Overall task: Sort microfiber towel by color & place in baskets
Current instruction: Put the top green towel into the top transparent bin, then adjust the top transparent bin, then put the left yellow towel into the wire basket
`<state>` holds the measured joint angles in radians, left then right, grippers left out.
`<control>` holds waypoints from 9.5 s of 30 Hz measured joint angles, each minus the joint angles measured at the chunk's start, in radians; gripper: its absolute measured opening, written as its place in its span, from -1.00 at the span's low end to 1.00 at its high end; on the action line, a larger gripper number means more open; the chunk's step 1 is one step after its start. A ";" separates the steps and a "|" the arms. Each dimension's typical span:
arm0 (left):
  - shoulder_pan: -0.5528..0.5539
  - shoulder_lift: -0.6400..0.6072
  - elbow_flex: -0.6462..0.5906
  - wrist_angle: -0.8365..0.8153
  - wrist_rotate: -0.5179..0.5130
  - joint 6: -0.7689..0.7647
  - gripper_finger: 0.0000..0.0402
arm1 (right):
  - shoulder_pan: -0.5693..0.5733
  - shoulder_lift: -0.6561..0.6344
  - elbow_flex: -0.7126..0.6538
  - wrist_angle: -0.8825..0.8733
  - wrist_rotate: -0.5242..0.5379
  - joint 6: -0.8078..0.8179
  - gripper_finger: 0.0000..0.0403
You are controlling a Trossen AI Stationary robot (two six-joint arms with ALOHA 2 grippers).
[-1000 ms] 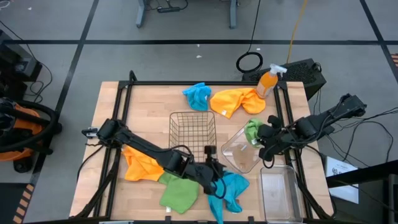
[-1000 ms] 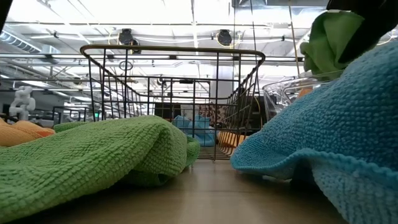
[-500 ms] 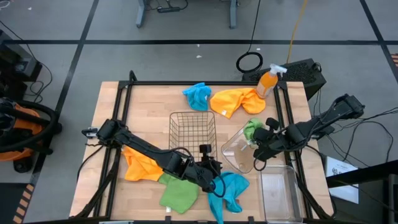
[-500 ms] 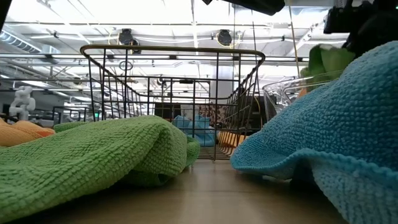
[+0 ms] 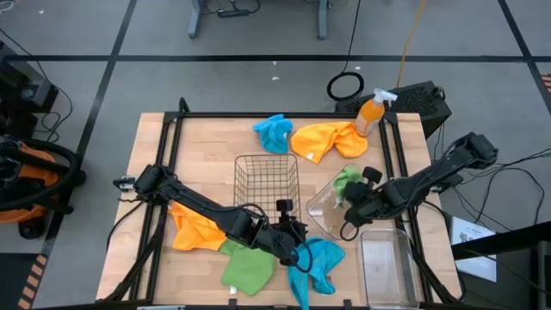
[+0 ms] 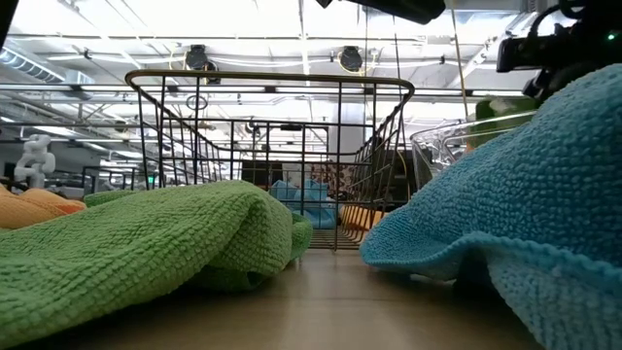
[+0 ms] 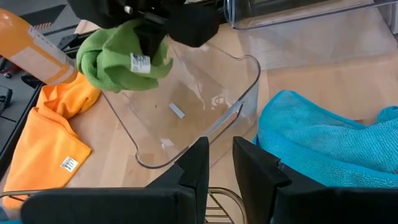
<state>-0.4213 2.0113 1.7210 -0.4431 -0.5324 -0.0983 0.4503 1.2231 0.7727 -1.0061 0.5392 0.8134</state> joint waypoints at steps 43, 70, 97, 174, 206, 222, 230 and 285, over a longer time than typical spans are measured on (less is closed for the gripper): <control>0.000 0.000 -0.027 0.022 0.006 -0.001 -0.61 | 0.026 -0.023 0.221 -0.119 -0.046 -0.150 0.16; -0.003 0.000 -0.027 0.108 0.094 0.009 -0.61 | 0.290 -0.055 0.169 0.001 -0.199 -0.161 -0.48; -0.005 0.001 -0.027 0.111 0.110 0.032 -0.61 | 0.237 0.137 0.169 0.229 -0.285 -0.287 -0.47; 0.154 0.103 -0.027 0.268 0.231 0.106 -0.61 | 0.157 -0.420 -0.215 0.923 0.195 -0.672 -0.47; 0.205 0.133 -0.027 0.234 0.300 0.105 -0.61 | 0.160 -0.337 -0.214 1.031 0.085 -0.787 -0.47; 0.121 0.047 -0.027 0.078 0.296 0.102 -0.61 | 0.174 -0.373 -0.214 0.916 0.107 -0.717 -0.47; 0.000 -0.077 -0.026 -0.134 0.193 -0.011 -0.61 | 0.184 -0.377 -0.319 1.048 0.111 -0.752 -0.47; -0.504 -0.360 -0.126 -1.116 -0.117 -0.922 -0.61 | 0.179 -0.351 -0.412 1.272 -0.072 -0.739 -0.47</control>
<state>-0.9250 1.6517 1.5946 -1.5590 -0.6493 -1.0202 0.6292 0.8722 0.3611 0.2657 0.4671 0.0742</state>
